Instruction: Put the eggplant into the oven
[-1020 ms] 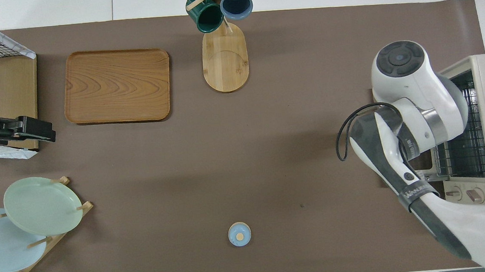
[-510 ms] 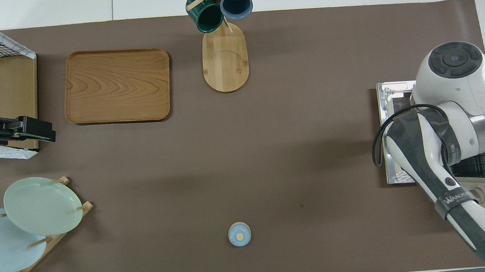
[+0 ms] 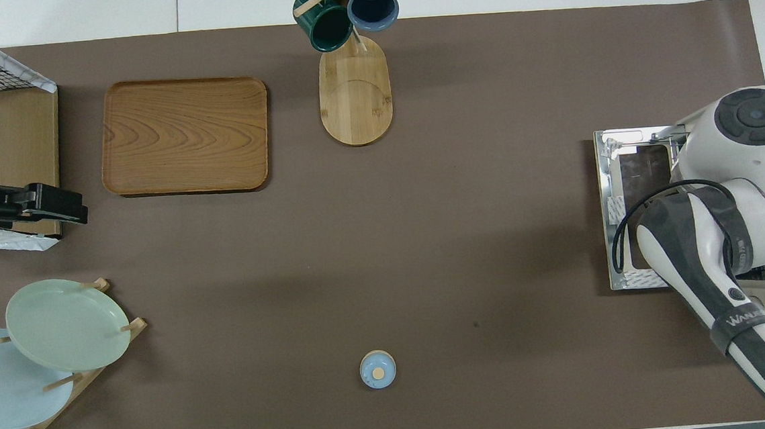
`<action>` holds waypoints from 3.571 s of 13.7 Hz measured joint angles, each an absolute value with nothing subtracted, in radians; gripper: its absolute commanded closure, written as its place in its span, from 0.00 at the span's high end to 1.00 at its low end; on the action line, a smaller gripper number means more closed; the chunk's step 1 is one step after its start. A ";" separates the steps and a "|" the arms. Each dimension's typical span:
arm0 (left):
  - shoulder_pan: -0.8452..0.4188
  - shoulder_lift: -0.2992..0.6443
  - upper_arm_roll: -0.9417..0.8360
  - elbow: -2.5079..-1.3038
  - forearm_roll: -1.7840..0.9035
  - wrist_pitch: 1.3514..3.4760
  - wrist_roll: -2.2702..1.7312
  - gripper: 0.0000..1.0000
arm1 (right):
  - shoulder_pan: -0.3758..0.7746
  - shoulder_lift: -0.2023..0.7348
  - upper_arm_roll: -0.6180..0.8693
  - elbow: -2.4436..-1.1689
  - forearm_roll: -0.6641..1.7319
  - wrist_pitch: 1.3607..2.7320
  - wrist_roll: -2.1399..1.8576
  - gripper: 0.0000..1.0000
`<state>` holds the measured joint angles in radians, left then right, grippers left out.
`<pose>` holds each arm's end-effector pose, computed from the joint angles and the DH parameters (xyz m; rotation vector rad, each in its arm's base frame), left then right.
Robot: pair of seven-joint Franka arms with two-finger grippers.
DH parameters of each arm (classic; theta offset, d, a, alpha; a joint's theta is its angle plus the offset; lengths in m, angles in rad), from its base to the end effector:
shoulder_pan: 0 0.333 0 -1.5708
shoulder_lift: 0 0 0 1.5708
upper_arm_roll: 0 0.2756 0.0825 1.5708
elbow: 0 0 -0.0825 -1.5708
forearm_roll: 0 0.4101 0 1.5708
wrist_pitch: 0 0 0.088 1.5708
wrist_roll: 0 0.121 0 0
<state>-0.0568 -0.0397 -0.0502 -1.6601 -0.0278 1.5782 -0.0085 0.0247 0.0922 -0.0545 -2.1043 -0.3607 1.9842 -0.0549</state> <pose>0.5644 -0.0644 0.5491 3.1138 -0.1521 -0.0681 0.5506 -0.0431 0.2938 2.8002 0.2901 -0.3182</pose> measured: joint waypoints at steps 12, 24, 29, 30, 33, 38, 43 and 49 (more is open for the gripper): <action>-0.057 -0.040 -0.050 -1.660 -0.028 1.578 -0.009 1.00 | 0.124 0.087 -0.043 -2.006 -0.214 1.942 -0.035 0.00; -0.057 -0.040 -0.050 -1.660 -0.028 1.578 -0.009 1.00 | 0.155 0.186 -0.044 -2.169 -0.205 2.218 0.077 0.00; -0.057 -0.040 -0.050 -1.660 -0.028 1.578 -0.009 1.00 | 0.154 0.189 -0.044 -2.174 -0.267 2.219 0.078 0.00; -0.057 -0.040 -0.050 -1.660 -0.028 1.578 -0.009 1.00 | 0.155 0.190 -0.044 -2.174 -0.284 2.219 0.081 0.00; -0.057 -0.040 -0.050 -1.660 -0.028 1.578 -0.009 1.00 | 0.165 0.191 -0.040 -2.178 -0.337 2.218 0.094 0.00; -0.057 -0.040 -0.050 -1.660 -0.028 1.578 -0.009 1.00 | 0.186 0.188 -0.017 -2.138 -0.443 2.125 0.081 0.00; -0.057 -0.040 -0.050 -1.660 -0.028 1.578 -0.009 1.00 | 0.137 0.099 -0.016 -2.043 -0.396 1.973 -0.102 0.00; -0.057 -0.040 -0.050 -1.660 -0.028 1.578 -0.009 1.00 | -0.019 0.030 -0.042 -1.948 -0.395 1.857 -0.323 0.00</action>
<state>-0.0568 -0.0397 -0.0502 -1.6601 -0.0278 1.5782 -0.0085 -0.0186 0.0296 -0.0418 -1.9481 -0.3947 1.8567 -0.3226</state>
